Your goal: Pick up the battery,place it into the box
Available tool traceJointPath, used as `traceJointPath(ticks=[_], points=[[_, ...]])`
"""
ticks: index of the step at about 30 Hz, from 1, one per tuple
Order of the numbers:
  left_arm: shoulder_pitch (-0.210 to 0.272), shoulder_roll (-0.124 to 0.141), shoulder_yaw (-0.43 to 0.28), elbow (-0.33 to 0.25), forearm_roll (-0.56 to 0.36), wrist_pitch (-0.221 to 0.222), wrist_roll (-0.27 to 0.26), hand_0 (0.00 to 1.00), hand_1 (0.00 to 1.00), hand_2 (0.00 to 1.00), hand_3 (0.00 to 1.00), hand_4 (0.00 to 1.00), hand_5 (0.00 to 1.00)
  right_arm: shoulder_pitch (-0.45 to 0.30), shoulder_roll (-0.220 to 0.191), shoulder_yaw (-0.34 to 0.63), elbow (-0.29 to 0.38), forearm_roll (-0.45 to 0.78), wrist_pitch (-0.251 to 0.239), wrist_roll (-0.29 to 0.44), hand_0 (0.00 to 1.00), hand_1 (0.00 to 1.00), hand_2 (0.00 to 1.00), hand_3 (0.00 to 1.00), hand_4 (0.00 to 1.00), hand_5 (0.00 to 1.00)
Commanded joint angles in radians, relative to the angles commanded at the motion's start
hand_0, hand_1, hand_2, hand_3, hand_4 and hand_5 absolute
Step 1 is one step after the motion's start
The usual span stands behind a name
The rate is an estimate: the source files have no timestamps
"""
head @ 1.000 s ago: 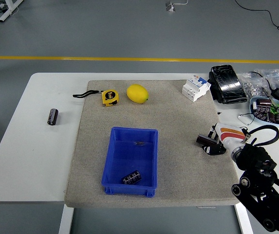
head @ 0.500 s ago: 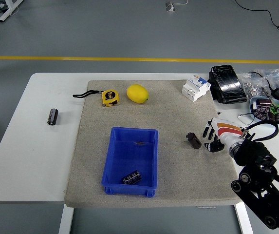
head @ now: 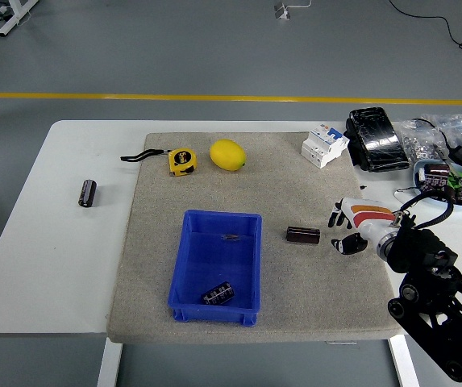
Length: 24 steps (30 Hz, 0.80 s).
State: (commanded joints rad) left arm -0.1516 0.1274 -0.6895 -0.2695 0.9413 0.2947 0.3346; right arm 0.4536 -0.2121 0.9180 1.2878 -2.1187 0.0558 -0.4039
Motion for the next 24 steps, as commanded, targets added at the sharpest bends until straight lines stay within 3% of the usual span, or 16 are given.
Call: traceJointPath(ticks=[9,15,16,21,22,24], points=[[0.0,0.002,0.0,0.0,0.001,0.0,0.0,0.575,0.516,0.54,0.646,0.637,0.749,0.014,0.025,-0.038,0.01,0.012,0.013,0.003,0.55,0.606,0.696,0.744,0.984,0.216],[-0.001,0.001,-0.003,-0.001,0.01,-0.003,0.004,0.572,0.514,0.54,0.646,0.637,0.749,0.026,0.049,-0.063,-0.029,0.025,-0.017,0.004,0.549,0.602,0.691,0.738,0.989,0.226],[-0.001,0.001,-0.004,-0.001,0.013,-0.004,0.005,0.572,0.514,0.54,0.646,0.637,0.75,0.03,0.053,-0.066,-0.039,0.028,-0.027,0.003,0.508,0.561,0.647,0.65,0.962,0.221],[-0.003,0.0,-0.005,-0.002,0.017,-0.006,0.007,0.572,0.514,0.54,0.646,0.637,0.75,0.049,0.077,-0.076,-0.106,0.041,-0.077,0.002,0.508,0.561,0.647,0.65,0.962,0.221],[-0.003,0.0,-0.004,-0.002,0.016,-0.006,0.007,0.572,0.513,0.54,0.646,0.636,0.749,0.052,0.08,-0.076,-0.117,0.044,-0.084,0.003,0.459,0.479,0.543,0.528,0.873,0.169],[-0.004,-0.001,-0.003,-0.002,0.015,-0.006,0.007,0.572,0.513,0.54,0.646,0.636,0.749,0.056,0.084,-0.077,-0.137,0.046,-0.092,0.003,0.459,0.479,0.543,0.528,0.873,0.169]])
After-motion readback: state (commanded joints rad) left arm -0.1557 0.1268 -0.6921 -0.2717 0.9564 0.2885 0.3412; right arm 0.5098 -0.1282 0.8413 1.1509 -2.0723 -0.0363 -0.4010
